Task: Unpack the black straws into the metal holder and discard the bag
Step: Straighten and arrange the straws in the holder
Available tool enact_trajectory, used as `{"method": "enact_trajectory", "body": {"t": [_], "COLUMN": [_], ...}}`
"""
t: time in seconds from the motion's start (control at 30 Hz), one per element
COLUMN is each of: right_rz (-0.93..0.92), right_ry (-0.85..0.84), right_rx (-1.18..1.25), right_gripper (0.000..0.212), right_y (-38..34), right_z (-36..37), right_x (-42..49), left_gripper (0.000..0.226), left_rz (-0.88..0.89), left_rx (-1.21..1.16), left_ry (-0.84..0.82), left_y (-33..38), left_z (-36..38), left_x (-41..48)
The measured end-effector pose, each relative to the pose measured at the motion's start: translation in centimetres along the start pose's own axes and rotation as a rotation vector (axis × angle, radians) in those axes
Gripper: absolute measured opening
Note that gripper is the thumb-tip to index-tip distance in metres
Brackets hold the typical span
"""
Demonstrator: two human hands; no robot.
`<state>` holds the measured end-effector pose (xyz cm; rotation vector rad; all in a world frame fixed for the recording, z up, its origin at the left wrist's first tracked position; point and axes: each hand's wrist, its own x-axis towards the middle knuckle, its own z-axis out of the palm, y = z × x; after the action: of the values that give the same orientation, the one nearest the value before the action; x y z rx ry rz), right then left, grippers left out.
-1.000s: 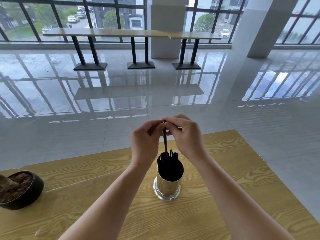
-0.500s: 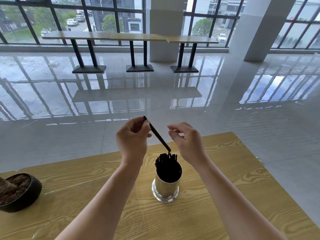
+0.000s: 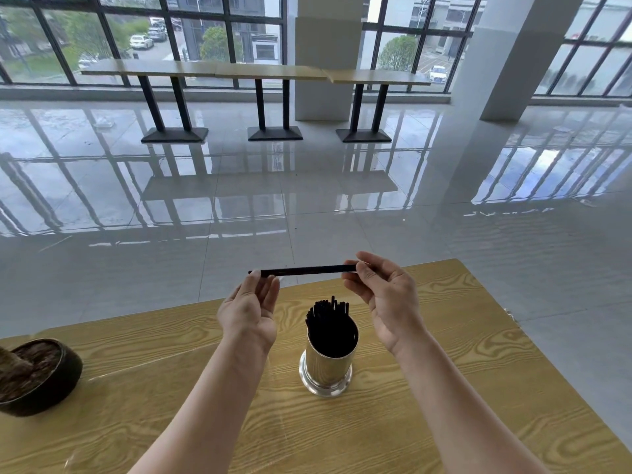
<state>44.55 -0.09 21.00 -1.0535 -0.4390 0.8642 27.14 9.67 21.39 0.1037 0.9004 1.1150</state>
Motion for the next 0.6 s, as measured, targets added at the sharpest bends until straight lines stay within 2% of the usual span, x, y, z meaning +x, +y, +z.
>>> {"method": "enact_trajectory", "body": {"t": [0.3,0.4,0.6], "right_rz": [-0.083,-0.12,-0.255], "right_ry": [0.007,-0.002,0.03], "right_rx": [0.026,-0.073,-0.338], "right_gripper": [0.02,0.01,0.009], "right_y": [-1.0,-0.9,-2.7], "right_z": [0.5,0.6,0.0], "right_x": [-0.4,-0.6,-0.2], "left_gripper": [0.004,0.003,0.012], "left_rz": [-0.05,-0.069,-0.123], "left_rx": [0.089,0.135,0.237], "left_ry": [-0.03,-0.051,-0.109], "left_y": [-1.3,-2.4,-4.1], "left_z": [-1.2,-1.5,-2.4], "left_x": [0.5,0.3,0.2]}}
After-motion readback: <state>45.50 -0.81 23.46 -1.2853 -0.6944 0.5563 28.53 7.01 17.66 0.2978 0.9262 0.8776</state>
